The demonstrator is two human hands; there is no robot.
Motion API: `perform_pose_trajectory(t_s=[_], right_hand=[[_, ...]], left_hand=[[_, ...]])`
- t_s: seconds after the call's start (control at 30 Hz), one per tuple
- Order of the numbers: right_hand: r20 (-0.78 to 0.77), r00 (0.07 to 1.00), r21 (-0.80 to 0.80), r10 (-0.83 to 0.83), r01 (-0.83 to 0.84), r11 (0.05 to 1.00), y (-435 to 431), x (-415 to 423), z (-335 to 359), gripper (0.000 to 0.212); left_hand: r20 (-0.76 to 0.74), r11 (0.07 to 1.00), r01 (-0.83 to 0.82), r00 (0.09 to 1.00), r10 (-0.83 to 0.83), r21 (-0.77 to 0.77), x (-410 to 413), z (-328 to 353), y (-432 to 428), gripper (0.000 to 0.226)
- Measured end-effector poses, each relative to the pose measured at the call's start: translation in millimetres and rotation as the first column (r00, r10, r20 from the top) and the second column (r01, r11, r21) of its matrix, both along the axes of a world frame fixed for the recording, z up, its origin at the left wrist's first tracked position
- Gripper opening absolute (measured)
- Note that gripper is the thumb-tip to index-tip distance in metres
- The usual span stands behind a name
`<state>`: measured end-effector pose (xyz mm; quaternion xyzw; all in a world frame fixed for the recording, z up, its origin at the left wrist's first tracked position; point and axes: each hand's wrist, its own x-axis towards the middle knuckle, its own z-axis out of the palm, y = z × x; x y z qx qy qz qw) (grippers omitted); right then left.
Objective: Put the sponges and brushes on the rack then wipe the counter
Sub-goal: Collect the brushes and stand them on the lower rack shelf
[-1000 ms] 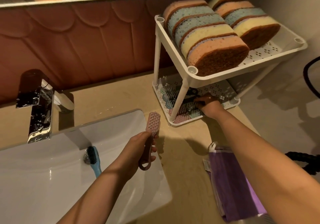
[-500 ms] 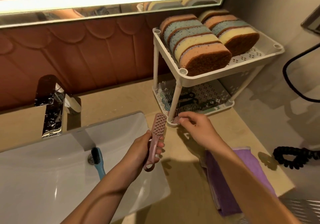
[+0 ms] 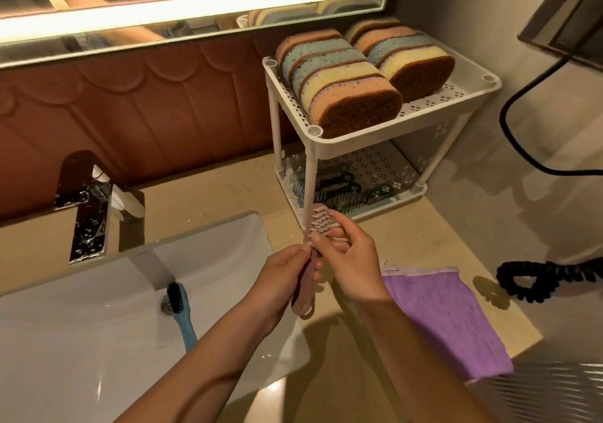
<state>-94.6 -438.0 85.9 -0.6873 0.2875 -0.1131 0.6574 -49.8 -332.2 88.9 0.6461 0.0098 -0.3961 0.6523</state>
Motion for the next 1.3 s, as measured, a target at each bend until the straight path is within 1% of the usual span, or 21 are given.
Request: perform_pose_trajectory(t_s=[0.1, 0.2, 0.27, 0.33, 0.4, 0.47, 0.53, 0.57, 0.67, 0.73, 0.8, 0.9, 0.97, 1.1, 1.2, 1.3], right_hand=[[0.033, 0.999, 0.021, -0.043, 0.042, 0.999, -11, 1, -3, 0.043], [0.056, 0.996, -0.018, -0.071, 0.072, 0.997, -26, 3, -2, 0.043], [0.043, 0.995, -0.058, -0.087, 0.089, 0.994, -41, 5, 0, 0.045], [0.016, 0.995, -0.104, -0.094, 0.095, 0.99, -60, 8, 1, 0.045], [-0.015, 0.995, -0.16, -0.102, 0.099, 0.982, -80, 14, 0, 0.038], [-0.053, 0.993, -0.239, -0.106, 0.091, 0.967, -100, 21, -1, 0.029], [-0.103, 0.991, -0.341, -0.082, 0.042, 0.939, -119, 32, -4, 0.024], [-0.136, 0.989, -0.398, -0.062, 0.003, 0.918, -127, 39, -7, 0.024], [-0.26, 0.965, -0.523, -0.042, -0.103, 0.846, -146, 60, -15, 0.029], [-0.332, 0.943, -0.566, -0.032, -0.172, 0.806, -154, 73, -18, 0.031], [-0.372, 0.928, -0.604, 0.032, -0.268, 0.751, -160, 85, -24, 0.03], [-0.464, 0.878, -0.649, 0.116, -0.426, 0.631, -165, 102, -27, 0.031], [-0.523, 0.837, -0.634, 0.16, -0.508, 0.583, -166, 112, -24, 0.031], [-0.558, 0.803, -0.606, 0.21, -0.567, 0.558, -164, 131, -28, 0.034], [-0.556, 0.795, -0.604, 0.243, -0.588, 0.538, -163, 140, -38, 0.038], [-0.562, 0.783, -0.584, 0.266, -0.604, 0.542, -166, 145, -49, 0.035]], left_hand=[[0.049, 0.997, 0.059, 0.997, -0.061, 0.044, 2, -1, -10, 0.035], [0.103, 0.989, 0.101, 0.988, -0.112, 0.111, 7, 1, -17, 0.033], [0.122, 0.985, 0.082, 0.987, -0.101, 0.15, 14, 3, -21, 0.028], [0.197, 0.974, 0.049, 0.976, -0.094, 0.222, 24, 4, -24, 0.026], [0.287, 0.966, -0.003, 0.955, -0.074, 0.259, 35, 7, -28, 0.024], [0.371, 0.956, -0.026, 0.925, -0.087, 0.291, 46, 7, -34, 0.029], [0.483, 0.942, -0.044, 0.866, -0.13, 0.333, 57, 4, -39, 0.039], [0.557, 0.933, -0.061, 0.815, -0.158, 0.354, 61, 1, -42, 0.04], [0.751, 0.904, -0.158, 0.623, -0.221, 0.397, 67, -3, -46, 0.026], [0.816, 0.887, -0.209, 0.517, -0.257, 0.412, 67, -5, -46, 0.02], [0.841, 0.878, -0.226, 0.458, -0.287, 0.423, 66, -8, -45, 0.02], [0.846, 0.87, -0.217, 0.423, -0.326, 0.444, 68, -13, -44, 0.024], [0.855, 0.866, -0.216, 0.383, -0.35, 0.451, 71, -15, -43, 0.026], [0.87, 0.862, -0.234, 0.332, -0.364, 0.45, 73, -21, -42, 0.026], [0.878, 0.866, -0.245, 0.326, -0.35, 0.436, 72, -25, -42, 0.024], [0.878, 0.866, -0.249, 0.333, -0.344, 0.434, 72, -26, -43, 0.023]])
